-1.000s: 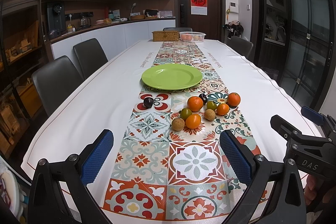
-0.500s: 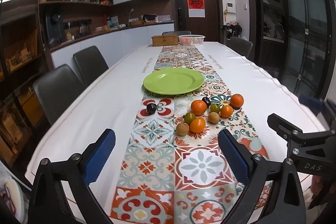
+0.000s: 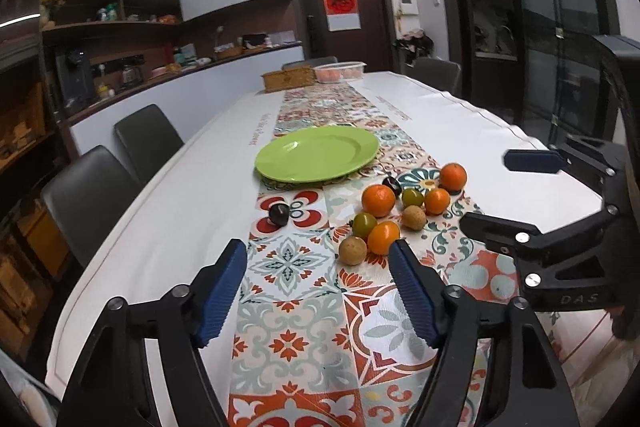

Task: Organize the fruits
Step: 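Grasp a brown round fruit with the left gripper while the right gripper grasps a small mandarin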

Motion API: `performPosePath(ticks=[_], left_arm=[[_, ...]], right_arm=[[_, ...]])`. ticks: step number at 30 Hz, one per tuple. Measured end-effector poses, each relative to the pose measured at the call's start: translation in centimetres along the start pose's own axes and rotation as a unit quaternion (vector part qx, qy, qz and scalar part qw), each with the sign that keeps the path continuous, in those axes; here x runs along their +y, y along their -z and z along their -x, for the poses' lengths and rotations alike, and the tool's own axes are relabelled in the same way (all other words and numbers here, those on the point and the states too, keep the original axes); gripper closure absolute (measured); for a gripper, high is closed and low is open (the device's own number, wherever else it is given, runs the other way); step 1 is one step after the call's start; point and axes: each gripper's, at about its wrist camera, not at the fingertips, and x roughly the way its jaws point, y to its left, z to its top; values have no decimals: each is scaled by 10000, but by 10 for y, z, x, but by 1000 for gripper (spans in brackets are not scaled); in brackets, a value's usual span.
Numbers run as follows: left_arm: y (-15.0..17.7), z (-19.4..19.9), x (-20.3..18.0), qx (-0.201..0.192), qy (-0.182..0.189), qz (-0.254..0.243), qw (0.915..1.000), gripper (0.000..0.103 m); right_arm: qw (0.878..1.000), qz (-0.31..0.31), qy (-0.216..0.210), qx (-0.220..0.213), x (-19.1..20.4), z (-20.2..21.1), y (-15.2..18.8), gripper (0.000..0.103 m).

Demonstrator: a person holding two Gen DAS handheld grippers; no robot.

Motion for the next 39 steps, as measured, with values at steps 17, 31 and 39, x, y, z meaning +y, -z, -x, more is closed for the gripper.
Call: performPosePath(ticks=[17, 31, 39], left_arm=[[7, -61, 1, 420, 895, -1018, 9899, 53], [12, -94, -2, 766, 1435, -1578, 9740, 58], [10, -108, -2, 957, 1643, -1755, 9659, 59]], right_arm=[[9896, 1215, -552, 529, 29, -64, -5, 42], [9731, 1858, -1044, 873, 38, -94, -2, 49], [9653, 2113, -1196, 961, 43, -104, 1, 54]])
